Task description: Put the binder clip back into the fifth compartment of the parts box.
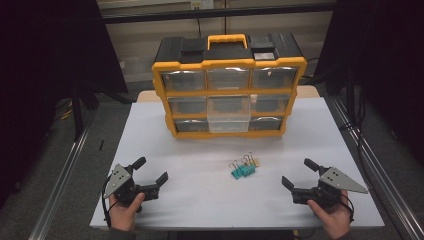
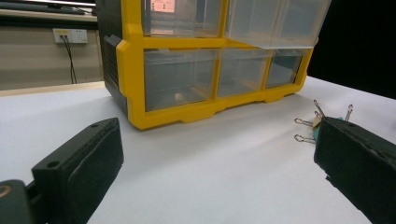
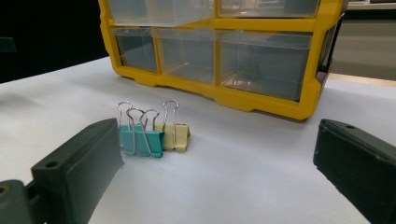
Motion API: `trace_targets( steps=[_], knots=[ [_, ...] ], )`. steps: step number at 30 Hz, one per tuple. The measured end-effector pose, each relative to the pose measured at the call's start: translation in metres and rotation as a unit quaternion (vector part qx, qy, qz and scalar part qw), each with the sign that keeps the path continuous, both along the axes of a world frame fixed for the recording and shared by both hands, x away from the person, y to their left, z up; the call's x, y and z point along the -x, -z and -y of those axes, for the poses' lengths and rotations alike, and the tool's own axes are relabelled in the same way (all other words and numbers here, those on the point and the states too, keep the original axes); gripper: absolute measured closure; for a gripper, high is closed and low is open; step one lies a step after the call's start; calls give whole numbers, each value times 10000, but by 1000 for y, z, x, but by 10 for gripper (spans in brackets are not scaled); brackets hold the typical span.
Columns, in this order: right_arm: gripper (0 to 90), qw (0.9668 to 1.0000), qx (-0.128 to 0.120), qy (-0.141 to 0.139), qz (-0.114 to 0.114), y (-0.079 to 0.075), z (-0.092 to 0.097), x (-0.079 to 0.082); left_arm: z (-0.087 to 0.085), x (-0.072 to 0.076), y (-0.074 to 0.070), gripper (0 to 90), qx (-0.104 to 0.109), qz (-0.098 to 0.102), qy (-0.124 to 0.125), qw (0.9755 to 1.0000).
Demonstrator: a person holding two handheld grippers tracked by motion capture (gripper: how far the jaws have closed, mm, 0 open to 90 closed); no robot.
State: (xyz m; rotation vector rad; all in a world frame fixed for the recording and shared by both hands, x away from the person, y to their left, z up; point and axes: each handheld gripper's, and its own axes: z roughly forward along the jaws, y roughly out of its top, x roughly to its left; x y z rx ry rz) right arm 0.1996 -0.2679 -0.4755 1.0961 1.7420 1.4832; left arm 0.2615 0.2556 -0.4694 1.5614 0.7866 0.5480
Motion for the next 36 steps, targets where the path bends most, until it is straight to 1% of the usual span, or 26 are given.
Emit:
trace_targets(
  steps=[1,3,6,11,12,13,15,18,20,22,24,25,27,30,31,32,33,34,36],
  knots=[
    [5,10000,2,-13,-7,0,0,0,0,0,0,15,-45,14,7,10000],
    [5,10000,9,-5,-17,0,-1,0,1,0,0,15,-19,-4,-7,10000],
    [5,10000,44,-11,-14,0,-2,-1,1,0,0,15,-57,-2,-6,10000],
    [5,10000,72,-30,-37,0,-6,-2,1,0,0,15,-22,4,-4,10000],
    [5,9999,83,-48,-54,-1,-6,-2,0,0,0,15,-65,11,7,10000],
    [5,10000,61,-32,-44,-1,-6,-2,1,0,1,15,-36,2,-3,10000],
    [6,10000,53,13,-55,-3,-9,-4,0,0,1,15,-60,7,-4,10000],
    [7,9999,116,-31,-93,-4,-14,-6,0,0,1,15,-71,9,-7,10000],
    [8,9998,115,-73,-146,-4,-19,-7,0,0,1,15,-63,6,-16,10000],
    [9,9997,174,-68,-176,-5,-23,-10,0,0,1,15,-58,12,-20,10000],
    [10,9995,175,-35,-262,-6,-27,-12,0,0,1,15,-83,11,-9,10000],
    [10,9995,161,-23,-279,-6,-30,-14,0,0,1,15,-53,3,-16,10000],
    [11,9994,180,-27,-303,-6,-33,-16,0,0,1,15,-58,10,-18,10000],
    [13,9989,310,-73,-350,-8,-40,-19,1,0,2,15,-56,7,4,10000],
    [13,9986,354,-111,-373,-8,-41,-20,-1,0,1,15,-169,18,37,9998],
    [13,9984,362,-111,-411,-7,-43,-21,0,0,1,15,-163,34,12,9999],
    [13,9982,348,-116,-479,-7,-45,-22,-1,0,1,15,-213,29,35,9998],
    [13,9979,366,-145,-508,-7,-46,-23,2,0,2,15,-23,-1,16,10000],
    [15,9973,393,-137,-601,-7,-50,-26,2,-1,2,15,-36,-7,18,10000]
  ],
)
